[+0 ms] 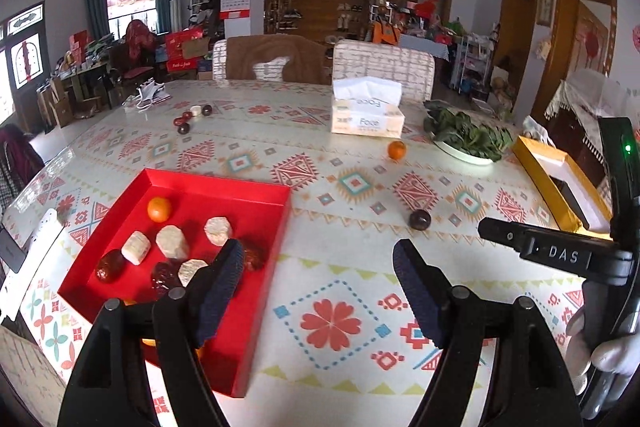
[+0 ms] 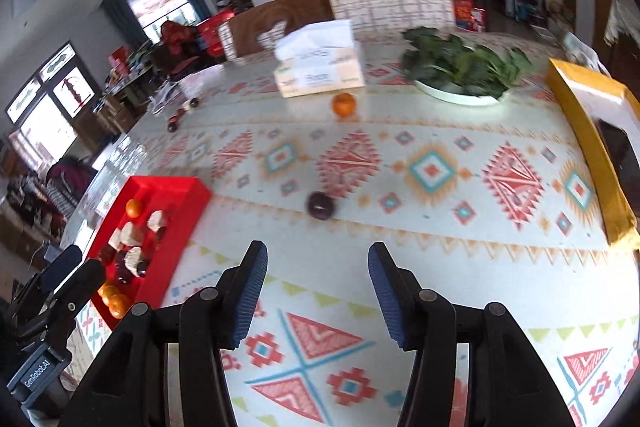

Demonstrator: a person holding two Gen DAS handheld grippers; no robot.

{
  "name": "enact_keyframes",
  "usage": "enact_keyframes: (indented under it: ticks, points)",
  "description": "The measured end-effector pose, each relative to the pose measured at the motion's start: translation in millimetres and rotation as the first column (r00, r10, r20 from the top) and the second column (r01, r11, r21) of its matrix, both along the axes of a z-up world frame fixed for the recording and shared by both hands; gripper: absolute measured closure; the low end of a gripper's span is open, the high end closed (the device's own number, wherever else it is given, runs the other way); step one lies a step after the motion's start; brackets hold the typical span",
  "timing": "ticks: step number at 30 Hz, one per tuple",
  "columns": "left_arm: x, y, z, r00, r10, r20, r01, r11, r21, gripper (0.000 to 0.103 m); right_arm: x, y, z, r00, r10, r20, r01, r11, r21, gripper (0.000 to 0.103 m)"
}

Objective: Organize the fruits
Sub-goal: 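Move the left tool toward a dark plum while the right tool grasps the last orange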

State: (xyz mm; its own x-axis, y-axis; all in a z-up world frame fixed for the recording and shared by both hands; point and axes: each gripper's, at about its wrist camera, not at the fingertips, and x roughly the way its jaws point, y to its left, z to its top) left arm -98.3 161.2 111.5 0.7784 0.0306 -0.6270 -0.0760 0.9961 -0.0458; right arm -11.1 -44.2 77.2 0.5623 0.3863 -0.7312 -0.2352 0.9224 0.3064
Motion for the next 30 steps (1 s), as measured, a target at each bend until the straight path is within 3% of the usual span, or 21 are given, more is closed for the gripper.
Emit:
enact_keyframes:
  ticks: [16,23,30]
  points:
    - [7.2,-6.1,-16.9,0.998,-0.034,-0.051,0.033,0.999,-0.025,0.026,9.7,7.6,-13.7,1.0,0.009,-0.027,-0.009,1.0,0.014,0.043]
    - [10.1,7.7,-29.2,0.996,-0.064,-0.068,0.053,0.987,-0.153,0.026,33.9,2.0,-12.1,0.999,-0.022,-0.025,0.023,1.0,0.011,0.043]
    - [12.2,18.5,-30.8,0.993,-0.111,-0.048,0.097,0.969,-0.227,0.026,100.4,6.2,-4.3,1.0,0.006,-0.013,-0.005,0.998,0.066,0.043]
